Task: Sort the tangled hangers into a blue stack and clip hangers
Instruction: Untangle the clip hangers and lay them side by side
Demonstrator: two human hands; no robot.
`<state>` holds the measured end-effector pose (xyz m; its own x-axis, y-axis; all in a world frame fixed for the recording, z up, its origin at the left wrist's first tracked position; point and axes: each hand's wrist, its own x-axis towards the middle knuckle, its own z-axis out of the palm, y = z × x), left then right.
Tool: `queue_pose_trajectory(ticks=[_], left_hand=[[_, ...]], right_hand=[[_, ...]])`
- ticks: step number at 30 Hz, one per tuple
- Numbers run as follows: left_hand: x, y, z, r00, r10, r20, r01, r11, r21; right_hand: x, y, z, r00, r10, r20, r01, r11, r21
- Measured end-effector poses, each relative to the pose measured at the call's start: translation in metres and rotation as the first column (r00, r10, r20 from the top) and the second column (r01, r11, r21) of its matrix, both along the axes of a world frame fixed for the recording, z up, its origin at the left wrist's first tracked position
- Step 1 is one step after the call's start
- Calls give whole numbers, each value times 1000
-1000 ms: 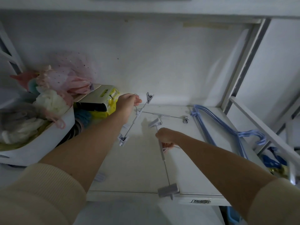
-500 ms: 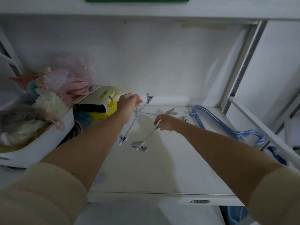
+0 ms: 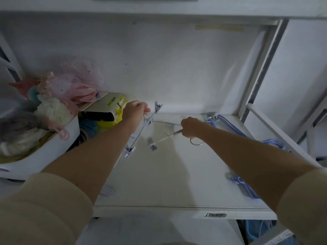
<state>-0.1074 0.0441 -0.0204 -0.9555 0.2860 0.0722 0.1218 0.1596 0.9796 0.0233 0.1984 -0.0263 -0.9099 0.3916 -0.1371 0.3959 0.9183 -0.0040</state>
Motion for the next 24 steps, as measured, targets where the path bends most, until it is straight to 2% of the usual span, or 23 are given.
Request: queue_pose_trajectory(ticks=[7,11,13,15,17,20,24], left_hand=[[3,-4,5,994,94,-48,-96,994,-43],[1,-5,2,993,115,-28,-116,993,-39],[4,-4,1,994,110,-8,-110,993,-37],[7,-3,0,994,112,14,-112,993,-28],[6,0,0,993,114,42,-113,993,-32],[5,4,2,988,71,139,-75,997,20],[8,7,3,973,-14,231,-16,991,130]], right_hand=[[0,12,2,998,13,-66,-14,1000,-8],[-4,20,4,982,-91,-165,66,986,-156],[-4,22,4,935,-208,-288,97,929,-356],[-5,20,4,864,-325,-384,42,808,-588],[-7,16,6,806,-423,-413,-38,660,-750],[-9,8,17,789,-535,-300,-24,462,-887],[-9,1,30,783,-613,-99,-45,102,-994]])
